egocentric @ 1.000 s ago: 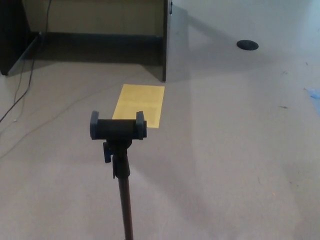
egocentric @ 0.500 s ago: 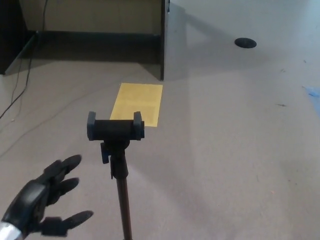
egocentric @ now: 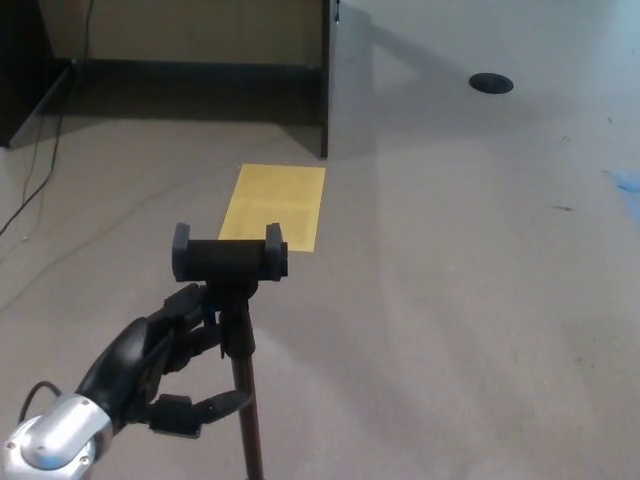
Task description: There is a tripod standing in front of the robot and the robot extends its left arm to grab it. It lifts the tripod and passes it to a person.
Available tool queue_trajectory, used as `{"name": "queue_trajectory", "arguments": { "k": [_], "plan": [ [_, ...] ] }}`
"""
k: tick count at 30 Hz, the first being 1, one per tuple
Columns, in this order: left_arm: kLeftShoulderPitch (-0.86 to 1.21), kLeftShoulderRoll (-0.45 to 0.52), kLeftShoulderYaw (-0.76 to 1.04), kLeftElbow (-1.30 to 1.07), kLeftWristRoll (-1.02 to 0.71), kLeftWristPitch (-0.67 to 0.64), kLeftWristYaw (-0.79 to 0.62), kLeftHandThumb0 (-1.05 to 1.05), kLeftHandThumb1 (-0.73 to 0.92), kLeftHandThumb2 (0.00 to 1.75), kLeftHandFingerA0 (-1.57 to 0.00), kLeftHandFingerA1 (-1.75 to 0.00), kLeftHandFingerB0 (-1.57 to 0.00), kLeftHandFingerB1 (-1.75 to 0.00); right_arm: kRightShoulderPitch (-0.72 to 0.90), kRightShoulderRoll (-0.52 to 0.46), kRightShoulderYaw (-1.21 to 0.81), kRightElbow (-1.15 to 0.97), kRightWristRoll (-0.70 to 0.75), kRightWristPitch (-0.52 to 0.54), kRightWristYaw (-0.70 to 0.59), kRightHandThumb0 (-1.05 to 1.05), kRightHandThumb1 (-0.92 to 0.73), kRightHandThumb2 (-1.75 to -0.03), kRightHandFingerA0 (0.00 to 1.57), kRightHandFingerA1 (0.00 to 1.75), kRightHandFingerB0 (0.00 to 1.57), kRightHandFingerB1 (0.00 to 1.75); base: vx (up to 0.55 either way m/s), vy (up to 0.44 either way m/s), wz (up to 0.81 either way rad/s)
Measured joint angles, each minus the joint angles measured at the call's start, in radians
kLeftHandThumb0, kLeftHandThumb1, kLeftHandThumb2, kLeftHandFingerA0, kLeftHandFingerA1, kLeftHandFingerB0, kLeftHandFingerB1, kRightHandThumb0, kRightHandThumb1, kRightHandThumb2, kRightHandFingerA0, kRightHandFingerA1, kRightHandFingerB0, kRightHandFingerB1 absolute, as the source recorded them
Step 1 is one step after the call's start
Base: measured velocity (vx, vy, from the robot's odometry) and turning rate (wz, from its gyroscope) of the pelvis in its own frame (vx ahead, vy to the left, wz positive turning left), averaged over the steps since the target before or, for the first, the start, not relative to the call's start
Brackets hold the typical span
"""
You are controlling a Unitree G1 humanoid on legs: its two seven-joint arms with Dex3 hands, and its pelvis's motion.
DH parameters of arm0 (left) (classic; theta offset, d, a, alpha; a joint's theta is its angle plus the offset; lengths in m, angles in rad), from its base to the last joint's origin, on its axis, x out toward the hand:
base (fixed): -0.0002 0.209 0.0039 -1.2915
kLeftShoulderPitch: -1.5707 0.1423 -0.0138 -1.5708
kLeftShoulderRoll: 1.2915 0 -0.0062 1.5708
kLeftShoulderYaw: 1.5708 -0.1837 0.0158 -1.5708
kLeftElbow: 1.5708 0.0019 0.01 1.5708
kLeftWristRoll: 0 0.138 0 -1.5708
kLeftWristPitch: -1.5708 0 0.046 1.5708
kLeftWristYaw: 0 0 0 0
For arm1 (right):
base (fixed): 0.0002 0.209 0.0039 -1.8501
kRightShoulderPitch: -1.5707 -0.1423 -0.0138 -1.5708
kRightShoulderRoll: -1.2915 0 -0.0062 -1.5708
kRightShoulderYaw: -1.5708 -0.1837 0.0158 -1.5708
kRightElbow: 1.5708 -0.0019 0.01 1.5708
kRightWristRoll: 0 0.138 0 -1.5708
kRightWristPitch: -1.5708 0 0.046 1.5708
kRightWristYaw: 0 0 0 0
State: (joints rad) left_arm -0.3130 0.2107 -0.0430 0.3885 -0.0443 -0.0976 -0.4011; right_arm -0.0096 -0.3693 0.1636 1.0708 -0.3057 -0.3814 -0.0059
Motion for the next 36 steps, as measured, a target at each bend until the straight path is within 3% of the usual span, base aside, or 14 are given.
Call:
{"name": "queue_trajectory", "arguments": {
  "k": [4, 5, 8, 9, 11, 12, 13, 21, 34, 35, 36],
  "plan": [
    [-0.003, -0.013, -0.018, -0.021, 0.001, 0.016, 0.001, -0.57, 0.40, 0.74, -0.04, -0.40, -0.10, -0.14, 0.000, 0.000, -0.001, -0.002, 0.000, -0.004, 0.000, -0.38, -0.67, -0.60, 0.66, 0.42, 0.53, 0.38, 0.00, 0.000, 0.00],
    [-0.005, -0.014, -0.022, -0.026, 0.002, 0.019, 0.001, -0.52, 0.35, 0.74, -0.04, -0.42, -0.04, -0.21, 0.000, 0.000, -0.001, -0.002, 0.000, -0.005, 0.000, -0.38, -0.67, -0.60, 0.66, 0.42, 0.53, 0.38, 0.00, 0.000, 0.00],
    [-0.013, -0.020, -0.029, -0.047, 0.002, 0.040, 0.003, -0.53, 0.36, 0.57, -0.14, -0.35, -0.04, -0.19, 0.000, 0.000, -0.001, -0.001, -0.001, -0.006, 0.000, -0.39, -0.67, -0.60, 0.66, 0.42, 0.53, 0.38, 0.00, 0.000, 0.00],
    [-0.015, -0.021, -0.030, -0.052, 0.002, 0.046, 0.004, -0.54, 0.35, 0.67, -0.11, -0.40, -0.06, -0.19, 0.000, 0.000, -0.001, -0.001, -0.001, -0.007, 0.000, -0.39, -0.67, -0.60, 0.67, 0.42, 0.54, 0.38, 0.00, 0.000, 0.00],
    [-0.020, -0.026, -0.030, -0.056, 0.001, 0.054, 0.004, -0.55, 0.35, 0.67, -0.11, -0.40, -0.06, -0.18, 0.000, 0.000, -0.001, -0.002, -0.001, -0.007, 0.000, -0.39, -0.67, -0.60, 0.67, 0.42, 0.54, 0.38, 0.00, 0.000, 0.00],
    [-0.023, -0.030, -0.030, -0.056, 0.001, 0.057, 0.004, -0.52, 0.42, 0.53, -0.15, -0.33, -0.04, -0.22, -0.001, 0.000, -0.001, -0.002, -0.001, -0.008, 0.000, -0.39, -0.67, -0.60, 0.67, 0.42, 0.54, 0.38, 0.00, 0.000, 0.00],
    [-0.027, -0.033, -0.029, -0.056, 0.000, 0.062, 0.004, -0.57, 0.36, 0.68, -0.11, -0.41, -0.06, -0.19, -0.001, 0.000, -0.001, -0.002, -0.001, -0.008, 0.000, -0.39, -0.67, -0.60, 0.66, 0.42, 0.54, 0.38, 0.00, 0.000, 0.00],
    [-0.058, -0.053, -0.027, -0.027, 0.000, 0.092, 0.012, -0.57, 0.37, 0.68, -0.13, -0.41, -0.05, -0.21, -0.009, 0.000, 0.004, -0.002, -0.004, -0.007, 0.000, -0.39, -0.67, -0.61, 0.70, 0.44, 0.55, 0.38, 0.00, 0.000, 0.00],
    [-0.152, -0.059, -0.025, 0.211, 0.015, 0.093, 0.041, -0.55, 0.38, 0.68, -0.15, -0.41, -0.05, -0.21, -0.014, 0.001, 0.009, -0.013, -0.005, -0.005, -0.002, -0.39, -0.67, -0.61, 0.71, 0.43, 0.54, 0.38, 0.00, 0.000, 0.00],
    [-0.160, -0.059, -0.027, 0.231, 0.020, 0.091, 0.044, -0.56, 0.37, 0.68, -0.17, -0.42, -0.06, -0.22, -0.014, 0.001, 0.010, -0.014, -0.006, -0.004, -0.002, -0.39, -0.67, -0.61, 0.70, 0.42, 0.54, 0.37, 0.00, 0.000, 0.00],
    [-0.171, -0.059, -0.030, 0.259, 0.026, 0.086, 0.049, -0.29, 0.23, 0.82, -0.03, -0.48, 0.00, -0.48, -0.015, 0.001, 0.011, -0.016, -0.006, -0.004, -0.002, -0.39, -0.68, -0.61, 0.67, 0.42, 0.53, 0.37, 0.00, 0.000, 0.00]
  ]
}}
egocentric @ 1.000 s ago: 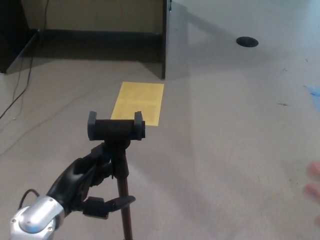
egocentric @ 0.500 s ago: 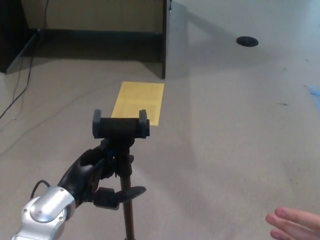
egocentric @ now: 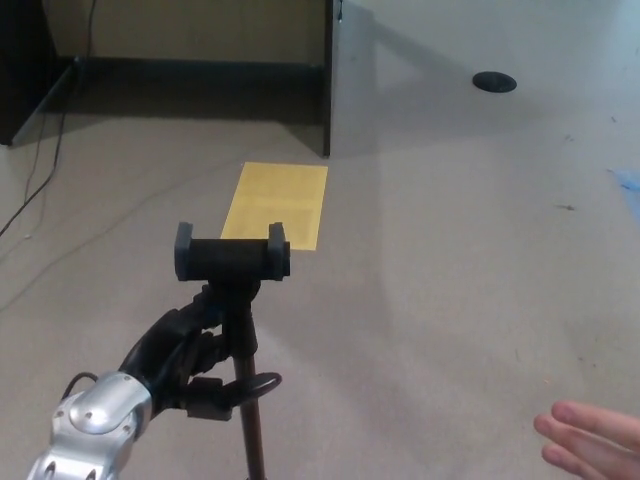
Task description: There is a tripod standing in front of the robot and the robot extends its left arm to grab it. It lifts the tripod and passes it to a person.
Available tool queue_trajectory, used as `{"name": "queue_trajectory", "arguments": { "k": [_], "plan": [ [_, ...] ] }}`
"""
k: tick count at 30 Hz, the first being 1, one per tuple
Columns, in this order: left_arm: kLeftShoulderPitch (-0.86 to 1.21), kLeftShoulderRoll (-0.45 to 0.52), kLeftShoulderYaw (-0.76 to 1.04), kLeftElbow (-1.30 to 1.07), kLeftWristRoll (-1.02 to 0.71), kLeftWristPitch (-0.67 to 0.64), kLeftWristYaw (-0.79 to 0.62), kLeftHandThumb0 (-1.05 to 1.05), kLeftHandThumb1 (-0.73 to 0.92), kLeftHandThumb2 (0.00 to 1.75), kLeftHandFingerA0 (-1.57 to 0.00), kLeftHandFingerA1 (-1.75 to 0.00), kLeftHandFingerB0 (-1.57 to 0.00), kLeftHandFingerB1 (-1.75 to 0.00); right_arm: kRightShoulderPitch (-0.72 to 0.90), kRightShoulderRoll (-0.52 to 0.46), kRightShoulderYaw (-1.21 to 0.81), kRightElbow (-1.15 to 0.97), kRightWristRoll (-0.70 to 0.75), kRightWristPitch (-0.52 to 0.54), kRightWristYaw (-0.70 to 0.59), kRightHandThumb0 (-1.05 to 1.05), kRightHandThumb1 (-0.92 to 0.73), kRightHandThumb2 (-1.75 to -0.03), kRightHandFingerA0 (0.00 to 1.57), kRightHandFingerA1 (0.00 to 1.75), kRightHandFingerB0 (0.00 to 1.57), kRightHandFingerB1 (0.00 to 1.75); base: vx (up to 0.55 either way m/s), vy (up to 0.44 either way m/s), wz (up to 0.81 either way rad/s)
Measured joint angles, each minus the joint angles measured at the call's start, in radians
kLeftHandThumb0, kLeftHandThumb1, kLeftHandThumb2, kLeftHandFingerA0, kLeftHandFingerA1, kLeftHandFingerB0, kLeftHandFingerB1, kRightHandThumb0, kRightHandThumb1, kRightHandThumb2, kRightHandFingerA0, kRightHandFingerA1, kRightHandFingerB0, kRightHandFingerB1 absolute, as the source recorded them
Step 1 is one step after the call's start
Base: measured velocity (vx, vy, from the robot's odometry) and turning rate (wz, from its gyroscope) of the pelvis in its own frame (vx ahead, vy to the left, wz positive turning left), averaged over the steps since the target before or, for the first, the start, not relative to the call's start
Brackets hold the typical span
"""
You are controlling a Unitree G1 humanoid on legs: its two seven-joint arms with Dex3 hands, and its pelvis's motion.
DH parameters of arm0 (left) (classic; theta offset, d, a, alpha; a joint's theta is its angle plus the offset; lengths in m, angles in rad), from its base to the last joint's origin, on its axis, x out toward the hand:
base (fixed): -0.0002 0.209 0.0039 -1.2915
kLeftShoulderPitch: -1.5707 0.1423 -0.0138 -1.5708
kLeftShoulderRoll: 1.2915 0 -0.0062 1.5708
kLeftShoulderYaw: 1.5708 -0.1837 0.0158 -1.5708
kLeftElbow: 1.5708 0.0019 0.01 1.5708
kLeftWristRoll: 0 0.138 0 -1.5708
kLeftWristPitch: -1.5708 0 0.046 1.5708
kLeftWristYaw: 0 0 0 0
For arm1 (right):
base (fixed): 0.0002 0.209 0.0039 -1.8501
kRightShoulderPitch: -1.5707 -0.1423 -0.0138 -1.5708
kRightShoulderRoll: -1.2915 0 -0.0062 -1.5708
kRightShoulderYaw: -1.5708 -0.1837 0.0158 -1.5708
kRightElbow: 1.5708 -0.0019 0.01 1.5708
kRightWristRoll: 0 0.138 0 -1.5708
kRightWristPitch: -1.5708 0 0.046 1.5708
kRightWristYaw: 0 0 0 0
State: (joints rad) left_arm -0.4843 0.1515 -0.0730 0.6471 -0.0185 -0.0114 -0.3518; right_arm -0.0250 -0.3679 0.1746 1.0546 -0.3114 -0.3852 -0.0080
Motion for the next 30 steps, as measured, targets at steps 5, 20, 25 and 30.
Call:
{"name": "queue_trajectory", "arguments": {
  "k": [5, 20, 25, 30],
  "plan": [
    [-0.032, -0.009, -0.022, 0.107, 0.020, -0.038, 0.013, -0.55, 0.38, 0.67, -0.18, -0.43, -0.06, -0.23, -0.010, 0.000, 0.002, -0.002, 0.000, 0.001, 0.000, -0.39, -0.67, -0.60, 0.68, 0.42, 0.53, 0.37, 0.00, 0.000, 0.00],
    [-0.055, -0.084, -0.083, 0.159, 0.065, -0.108, 0.034, -0.30, 0.28, 0.85, -0.04, -0.46, -0.01, -0.49, -0.015, 0.000, 0.001, -0.028, 0.000, 0.001, 0.000, -0.40, -0.67, -0.61, 0.72, 0.44, 0.55, 0.38, 0.00, 0.000, 0.00],
    [-0.051, -0.118, -0.111, 0.133, 0.090, -0.122, 0.062, -0.17, 0.88, 0.66, -1.10, -0.71, -0.38, -0.34, -0.017, 0.000, 0.002, -0.033, -0.001, 0.002, 0.000, -0.41, -0.67, -0.61, 0.71, 0.45, 0.55, 0.38, 0.00, 0.000, 0.00],
    [-0.016, -0.152, -0.126, 0.084, 0.119, -0.147, 0.127, -0.03, 0.88, 0.69, -0.86, -1.37, -0.82, -0.74, -0.020, 0.000, 0.002, -0.025, 0.000, 0.002, 0.000, -0.39, -0.66, -0.61, 0.73, 0.46, 0.55, 0.38, 0.00, 0.000, 0.00]
  ]
}}
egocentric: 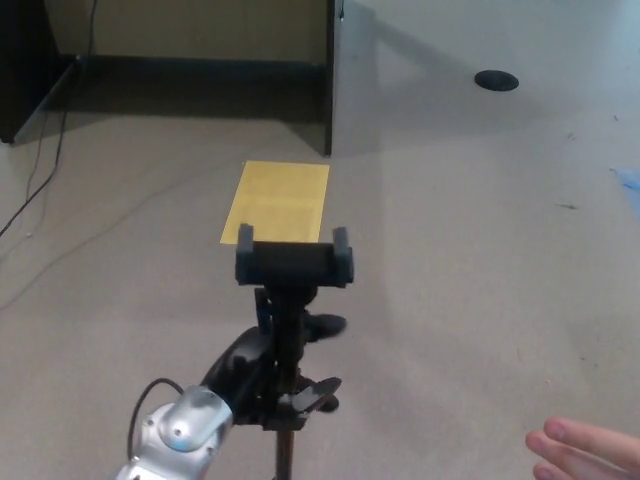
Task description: There is a tripod standing in front of the robot and the robot extends its left arm to grab it. It lifts the tripod and passes it to a person.
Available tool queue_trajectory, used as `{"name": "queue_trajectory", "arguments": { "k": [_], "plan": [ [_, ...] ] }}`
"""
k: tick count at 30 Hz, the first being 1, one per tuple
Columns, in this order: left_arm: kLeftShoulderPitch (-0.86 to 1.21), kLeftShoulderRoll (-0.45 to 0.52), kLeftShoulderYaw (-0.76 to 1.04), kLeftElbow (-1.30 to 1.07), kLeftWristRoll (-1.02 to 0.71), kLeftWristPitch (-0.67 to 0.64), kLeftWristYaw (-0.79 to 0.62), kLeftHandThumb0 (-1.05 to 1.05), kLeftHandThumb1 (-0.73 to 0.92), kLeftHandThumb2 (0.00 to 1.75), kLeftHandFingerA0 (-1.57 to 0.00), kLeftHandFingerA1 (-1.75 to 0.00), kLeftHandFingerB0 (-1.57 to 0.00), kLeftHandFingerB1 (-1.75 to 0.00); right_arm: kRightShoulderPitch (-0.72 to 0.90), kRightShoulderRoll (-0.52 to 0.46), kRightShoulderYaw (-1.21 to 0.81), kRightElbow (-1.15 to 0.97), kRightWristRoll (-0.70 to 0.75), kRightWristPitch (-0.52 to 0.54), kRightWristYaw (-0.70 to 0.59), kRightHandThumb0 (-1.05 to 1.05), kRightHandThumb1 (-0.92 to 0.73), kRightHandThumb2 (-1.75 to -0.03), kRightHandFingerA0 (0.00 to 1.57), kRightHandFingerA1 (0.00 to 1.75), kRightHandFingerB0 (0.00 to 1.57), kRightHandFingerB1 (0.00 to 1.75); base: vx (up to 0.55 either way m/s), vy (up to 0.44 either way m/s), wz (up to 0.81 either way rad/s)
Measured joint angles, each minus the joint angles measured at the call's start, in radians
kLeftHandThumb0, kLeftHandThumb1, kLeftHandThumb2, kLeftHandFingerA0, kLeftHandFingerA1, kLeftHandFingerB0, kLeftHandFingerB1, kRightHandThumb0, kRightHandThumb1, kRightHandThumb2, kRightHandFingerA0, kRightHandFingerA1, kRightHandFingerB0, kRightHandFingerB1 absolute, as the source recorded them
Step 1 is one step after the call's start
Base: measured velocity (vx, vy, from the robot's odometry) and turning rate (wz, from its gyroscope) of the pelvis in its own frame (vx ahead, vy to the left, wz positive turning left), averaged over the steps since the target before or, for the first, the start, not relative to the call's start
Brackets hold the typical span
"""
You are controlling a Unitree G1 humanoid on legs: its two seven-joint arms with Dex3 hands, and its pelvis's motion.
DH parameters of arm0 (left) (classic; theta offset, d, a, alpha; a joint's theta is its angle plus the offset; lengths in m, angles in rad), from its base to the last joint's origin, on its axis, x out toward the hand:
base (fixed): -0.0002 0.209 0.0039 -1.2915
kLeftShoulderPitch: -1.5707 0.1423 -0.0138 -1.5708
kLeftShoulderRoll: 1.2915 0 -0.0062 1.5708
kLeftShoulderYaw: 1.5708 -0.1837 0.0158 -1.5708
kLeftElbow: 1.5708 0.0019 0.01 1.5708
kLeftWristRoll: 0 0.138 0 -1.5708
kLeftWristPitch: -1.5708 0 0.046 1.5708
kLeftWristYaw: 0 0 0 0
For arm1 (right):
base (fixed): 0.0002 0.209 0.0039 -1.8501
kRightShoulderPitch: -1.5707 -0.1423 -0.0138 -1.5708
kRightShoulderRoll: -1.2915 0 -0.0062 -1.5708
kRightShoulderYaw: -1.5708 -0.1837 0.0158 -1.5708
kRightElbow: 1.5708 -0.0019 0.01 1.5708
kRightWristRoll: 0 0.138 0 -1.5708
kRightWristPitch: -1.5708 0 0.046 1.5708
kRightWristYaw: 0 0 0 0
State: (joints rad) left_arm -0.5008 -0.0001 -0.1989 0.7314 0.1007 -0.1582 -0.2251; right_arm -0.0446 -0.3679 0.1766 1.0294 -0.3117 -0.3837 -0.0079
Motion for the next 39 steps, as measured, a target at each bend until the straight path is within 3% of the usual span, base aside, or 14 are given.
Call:
{"name": "queue_trajectory", "arguments": {
  "k": [3, 5, 6, 8, 15, 24, 27, 30, 34, 39],
  "plan": [
    [0.007, -0.017, 0.002, -0.001, 0.014, -0.031, 0.047, 0.00, 0.86, 0.75, -0.76, -1.33, -0.73, -1.13, -0.004, 0.000, -0.001, 0.003, 0.000, 0.000, 0.000, -0.39, -0.67, -0.60, 0.69, 0.42, 0.54, 0.38, 0.00, 0.000, 0.00],
    [0.014, -0.026, 0.006, -0.002, 0.021, -0.042, 0.079, 0.00, 0.85, 0.75, -0.76, -1.34, -0.72, -1.14, -0.004, 0.000, -0.001, 0.004, 0.000, 0.000, 0.000, -0.39, -0.67, -0.61, 0.69, 0.42, 0.54, 0.37, 0.00, 0.000, 0.00],
    [0.018, -0.029, 0.009, -0.004, 0.024, -0.045, 0.093, -0.01, 0.83, 0.77, -0.86, -1.35, -0.73, -1.15, -0.004, 0.000, 0.000, 0.004, 0.000, 0.000, 0.000, -0.40, -0.67, -0.61, 0.72, 0.45, 0.55, 0.38, 0.00, 0.000, 0.00],
    [0.028, -0.031, 0.014, -0.013, 0.031, -0.048, 0.113, -0.05, 0.82, 0.79, -0.91, -1.36, -0.71, -1.16, -0.004, 0.000, 0.000, 0.002, 0.000, 0.001, 0.000, -0.40, -0.67, -0.61, 0.72, 0.45, 0.54, 0.38, 0.00, 0.000, 0.00],
    [0.042, -0.034, 0.023, -0.027, 0.041, -0.049, 0.149, -0.06, 0.80, 0.76, -0.92, -1.42, -0.73, -1.20, -0.003, 0.000, -0.001, 0.000, 0.000, 0.002, 0.000, -0.39, -0.66, -0.61, 0.72, 0.44, 0.54, 0.38, 0.00, 0.000, 0.00],
    [0.022, -0.063, 0.034, -0.137, 0.038, -0.050, 0.157, -0.02, 0.81, 0.78, -0.97, -1.36, -0.74, -1.14, -0.013, -0.001, -0.001, 0.006, 0.000, 0.002, 0.001, -0.39, -0.66, -0.61, 0.70, 0.43, 0.55, 0.38, 0.00, 0.000, 0.00],
    [-0.007, -0.089, 0.036, -0.193, 0.031, -0.047, 0.151, -0.03, 0.82, 0.75, -0.95, -1.43, -0.74, -1.19, -0.016, -0.001, -0.001, 0.007, 0.000, 0.002, 0.002, -0.40, -0.67, -0.61, 0.69, 0.42, 0.55, 0.38, 0.00, 0.000, 0.00],
    [-0.036, -0.122, 0.025, -0.276, 0.025, -0.030, 0.137, -0.06, 0.81, 0.76, -0.96, -1.42, -0.75, -1.18, -0.019, -0.001, -0.001, 0.010, 0.000, 0.002, 0.005, -0.40, -0.67, -0.61, 0.70, 0.43, 0.55, 0.38, 0.00, 0.000, 0.00],
    [-0.085, -0.158, 0.002, -0.395, 0.013, 0.025, 0.115, -0.12, 0.73, 0.85, -1.10, -1.29, -0.85, -1.14, -0.025, -0.001, -0.001, 0.018, 0.000, 0.002, 0.006, -0.40, -0.66, -0.61, 0.70, 0.43, 0.55, 0.38, 0.00, 0.000, 0.00],
    [-0.149, -0.204, -0.014, -0.504, -0.007, 0.104, 0.089, -0.18, 0.72, 0.85, -1.07, -1.37, -0.84, -1.16, -0.031, -0.001, -0.001, 0.022, 0.000, 0.002, 0.008, -0.40, -0.67, -0.60, 0.70, 0.43, 0.54, 0.38, 0.00, 0.000, 0.00]
  ]
}}
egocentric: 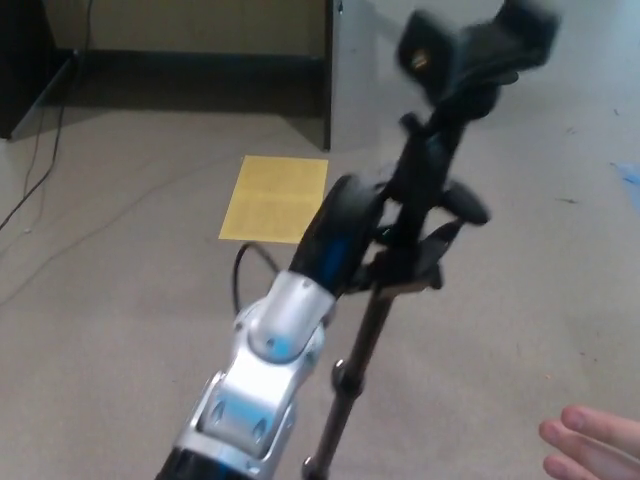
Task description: There is a tripod standing in front of the robot and the robot extends its left arm to grab it. It lifts the tripod and passes it to a person.
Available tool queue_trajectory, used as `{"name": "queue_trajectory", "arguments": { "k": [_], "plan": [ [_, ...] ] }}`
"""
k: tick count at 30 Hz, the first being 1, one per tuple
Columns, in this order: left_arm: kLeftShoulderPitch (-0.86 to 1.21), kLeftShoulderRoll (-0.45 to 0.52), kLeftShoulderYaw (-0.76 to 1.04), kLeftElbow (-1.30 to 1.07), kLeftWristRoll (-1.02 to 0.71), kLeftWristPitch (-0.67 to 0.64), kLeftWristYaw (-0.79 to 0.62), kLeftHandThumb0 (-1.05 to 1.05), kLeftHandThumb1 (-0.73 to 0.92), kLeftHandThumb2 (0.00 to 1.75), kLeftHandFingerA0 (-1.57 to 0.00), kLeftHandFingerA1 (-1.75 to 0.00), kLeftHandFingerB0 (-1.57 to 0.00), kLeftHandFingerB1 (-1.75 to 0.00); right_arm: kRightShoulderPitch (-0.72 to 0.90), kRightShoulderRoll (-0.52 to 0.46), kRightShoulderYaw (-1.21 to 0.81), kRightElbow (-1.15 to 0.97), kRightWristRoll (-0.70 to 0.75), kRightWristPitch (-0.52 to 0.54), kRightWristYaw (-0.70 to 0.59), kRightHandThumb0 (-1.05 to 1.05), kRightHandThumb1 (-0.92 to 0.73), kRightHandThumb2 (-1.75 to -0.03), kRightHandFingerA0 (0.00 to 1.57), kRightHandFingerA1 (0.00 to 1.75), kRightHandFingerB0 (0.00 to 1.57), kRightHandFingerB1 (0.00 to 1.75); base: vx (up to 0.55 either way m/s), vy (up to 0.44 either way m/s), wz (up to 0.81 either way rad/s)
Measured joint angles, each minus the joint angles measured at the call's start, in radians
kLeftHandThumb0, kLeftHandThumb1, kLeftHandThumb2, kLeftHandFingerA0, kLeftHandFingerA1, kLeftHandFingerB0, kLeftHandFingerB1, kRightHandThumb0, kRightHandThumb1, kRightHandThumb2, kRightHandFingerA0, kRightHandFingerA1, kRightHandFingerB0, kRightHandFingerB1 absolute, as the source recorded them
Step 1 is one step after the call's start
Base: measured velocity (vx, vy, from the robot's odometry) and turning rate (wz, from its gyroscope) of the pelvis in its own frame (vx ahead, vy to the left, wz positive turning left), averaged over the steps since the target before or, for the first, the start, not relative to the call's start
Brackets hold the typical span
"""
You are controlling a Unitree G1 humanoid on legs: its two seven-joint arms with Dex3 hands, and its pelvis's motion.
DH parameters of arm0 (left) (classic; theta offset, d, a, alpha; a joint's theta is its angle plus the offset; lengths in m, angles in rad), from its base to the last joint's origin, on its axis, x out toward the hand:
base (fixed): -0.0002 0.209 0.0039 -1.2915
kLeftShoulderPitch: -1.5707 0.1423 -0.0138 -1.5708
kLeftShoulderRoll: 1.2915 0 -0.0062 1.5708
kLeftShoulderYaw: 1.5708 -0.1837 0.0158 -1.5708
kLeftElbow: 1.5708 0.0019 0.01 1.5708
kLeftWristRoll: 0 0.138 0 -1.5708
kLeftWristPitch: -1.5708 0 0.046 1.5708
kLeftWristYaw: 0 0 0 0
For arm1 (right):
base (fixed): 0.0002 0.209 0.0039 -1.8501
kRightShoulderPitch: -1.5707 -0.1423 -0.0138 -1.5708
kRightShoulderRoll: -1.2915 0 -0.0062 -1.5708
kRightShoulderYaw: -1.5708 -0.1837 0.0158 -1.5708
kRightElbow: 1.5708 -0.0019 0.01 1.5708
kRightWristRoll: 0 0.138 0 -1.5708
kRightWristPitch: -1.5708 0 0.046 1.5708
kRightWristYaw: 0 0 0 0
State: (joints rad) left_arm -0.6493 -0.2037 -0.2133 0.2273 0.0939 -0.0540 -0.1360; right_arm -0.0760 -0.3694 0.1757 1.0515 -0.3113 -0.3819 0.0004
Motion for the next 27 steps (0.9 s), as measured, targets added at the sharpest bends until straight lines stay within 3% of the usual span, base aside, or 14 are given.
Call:
{"name": "queue_trajectory", "arguments": {
  "k": [2, 3, 4, 13, 21, 22, 23, 27],
  "plan": [
    [-0.031, -0.012, -0.004, -0.021, -0.005, 0.035, -0.009, -0.18, 0.72, 0.84, -1.08, -1.36, -0.85, -1.15, -0.003, -0.001, 0.001, 0.002, 0.000, 0.000, 0.001, -0.40, -0.67, -0.61, 0.71, 0.44, 0.54, 0.38, 0.00, 0.000, 0.00],
    [-0.055, -0.016, -0.007, -0.030, -0.009, 0.057, -0.014, -0.17, 0.58, 1.08, -1.20, -1.20, -0.91, -1.03, -0.004, -0.001, 0.001, 0.003, -0.001, 0.000, 0.001, -0.40, -0.67, -0.61, 0.71, 0.44, 0.54, 0.38, 0.00, 0.000, 0.00],
    [-0.078, -0.017, -0.010, -0.038, -0.011, 0.078, -0.016, -0.16, 0.69, 0.86, -1.10, -1.33, -0.85, -1.14, -0.004, -0.001, 0.002, 0.003, -0.001, 0.000, 0.002, -0.40, -0.67, -0.61, 0.71, 0.44, 0.54, 0.38, 0.00, 0.000, 0.00],
    [-0.235, -0.029, -0.042, -0.072, -0.044, 0.218, -0.017, -0.15, 0.76, 0.70, -1.03, -1.35, -0.80, -1.09, -0.007, -0.001, 0.006, 0.002, -0.003, 0.000, 0.002, -0.39, -0.68, -0.61, 0.65, 0.42, 0.54, 0.38, 0.00, 0.000, 0.00],
    [-0.273, -0.031, -0.110, -0.114, -0.061, 0.301, -0.008, -0.15, 0.76, 0.71, -0.99, -1.40, -0.78, -1.10, -0.008, -0.001, 0.004, 0.000, 0.000, -0.003, 0.008, -0.38, -0.68, -0.61, 0.65, 0.41, 0.55, 0.38, 0.00, 0.000, 0.00],
    [-0.273, -0.031, -0.120, -0.118, -0.063, 0.306, -0.006, -0.16, 0.70, 0.86, -1.04, -1.40, -0.80, -1.17, -0.008, -0.001, 0.004, 0.000, 0.000, -0.003, 0.008, -0.38, -0.68, -0.61, 0.65, 0.41, 0.54, 0.38, 0.00, 0.000, 0.00],
    [-0.273, -0.031, -0.133, -0.121, -0.063, 0.310, -0.004, -0.16, 0.69, 0.89, -1.02, -1.42, -0.81, -1.19, -0.008, -0.001, 0.004, -0.002, 0.000, -0.002, 0.008, -0.38, -0.67, -0.60, 0.64, 0.41, 0.55, 0.38, 0.00, 0.000, 0.00],
    [-0.273, -0.032, -0.186, -0.141, -0.066, 0.333, 0.004, -0.19, 0.69, 0.87, -1.01, -1.41, -0.81, -1.20, -0.009, -0.001, 0.005, -0.005, 0.000, -0.002, 0.008, -0.39, -0.67, -0.60, 0.68, 0.42, 0.55, 0.38, 0.00, 0.000, 0.00]
  ]
}}
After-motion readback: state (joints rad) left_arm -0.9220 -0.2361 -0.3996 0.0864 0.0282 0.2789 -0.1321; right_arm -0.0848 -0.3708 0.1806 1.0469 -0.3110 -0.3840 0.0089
